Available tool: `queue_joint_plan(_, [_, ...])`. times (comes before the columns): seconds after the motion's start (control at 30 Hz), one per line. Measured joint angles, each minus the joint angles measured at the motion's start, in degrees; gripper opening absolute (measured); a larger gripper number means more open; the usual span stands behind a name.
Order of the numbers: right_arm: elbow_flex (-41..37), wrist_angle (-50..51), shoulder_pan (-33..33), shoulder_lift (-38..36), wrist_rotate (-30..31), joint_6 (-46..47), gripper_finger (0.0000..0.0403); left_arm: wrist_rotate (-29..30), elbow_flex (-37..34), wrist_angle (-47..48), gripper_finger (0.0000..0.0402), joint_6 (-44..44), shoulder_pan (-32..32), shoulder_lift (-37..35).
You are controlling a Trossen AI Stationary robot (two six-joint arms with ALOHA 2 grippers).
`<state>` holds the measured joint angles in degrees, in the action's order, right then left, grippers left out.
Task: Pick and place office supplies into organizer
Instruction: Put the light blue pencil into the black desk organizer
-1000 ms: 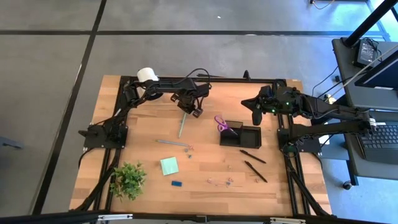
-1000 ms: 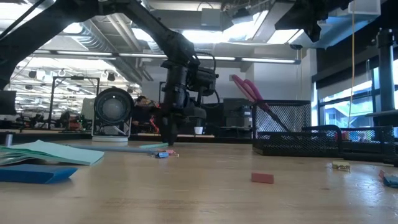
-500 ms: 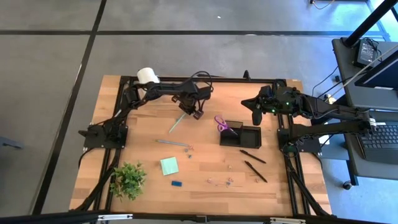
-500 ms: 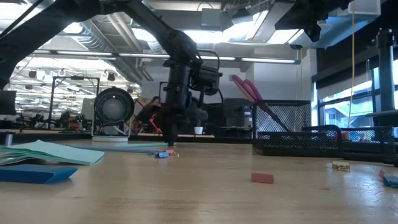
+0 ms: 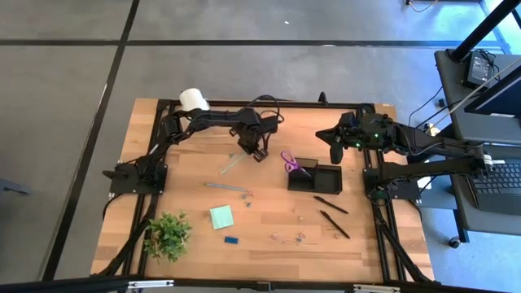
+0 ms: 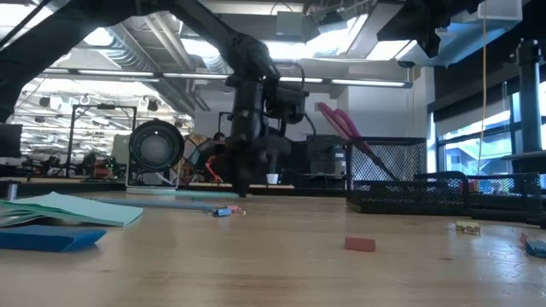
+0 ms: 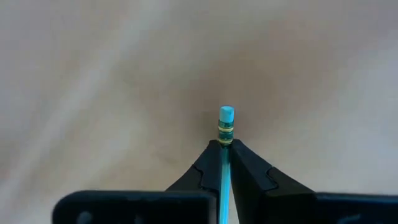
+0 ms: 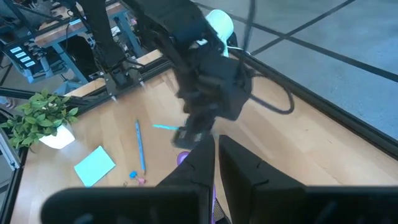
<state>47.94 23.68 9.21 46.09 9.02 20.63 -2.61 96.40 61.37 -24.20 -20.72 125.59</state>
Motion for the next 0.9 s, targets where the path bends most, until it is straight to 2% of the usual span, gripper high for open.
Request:
queue_joint_plan(0.27, [0.01,-0.02,0.00,0.00,0.00,0.06,0.0028,-10.97,0.20,1.03,0.0012,5.84,-0.42,-2.31])
queue_joint_plan(0.43, [0.00,-0.04,0.00,0.00,0.02,0.17,0.0028,-20.86,0.22,3.54,0.0013,10.75,-0.87,-4.22])
queue_joint_plan(0.67, [0.00,-0.26,0.00,0.00,0.00,0.28,0.0028,-42.09,0.31,4.06,0.0013,18.85,-1.13,-8.41])
queue_joint_plan(0.8, [0.00,-0.39,-0.01,0.00,0.00,0.28,0.0028,-52.62,0.33,-0.63,0.0014,23.39,-0.92,-11.45])
queue_joint_plan(0.9, [0.00,-1.69,0.00,0.02,0.01,0.67,0.0028,-57.73,0.33,-10.34,0.0014,23.89,-0.70,-13.84])
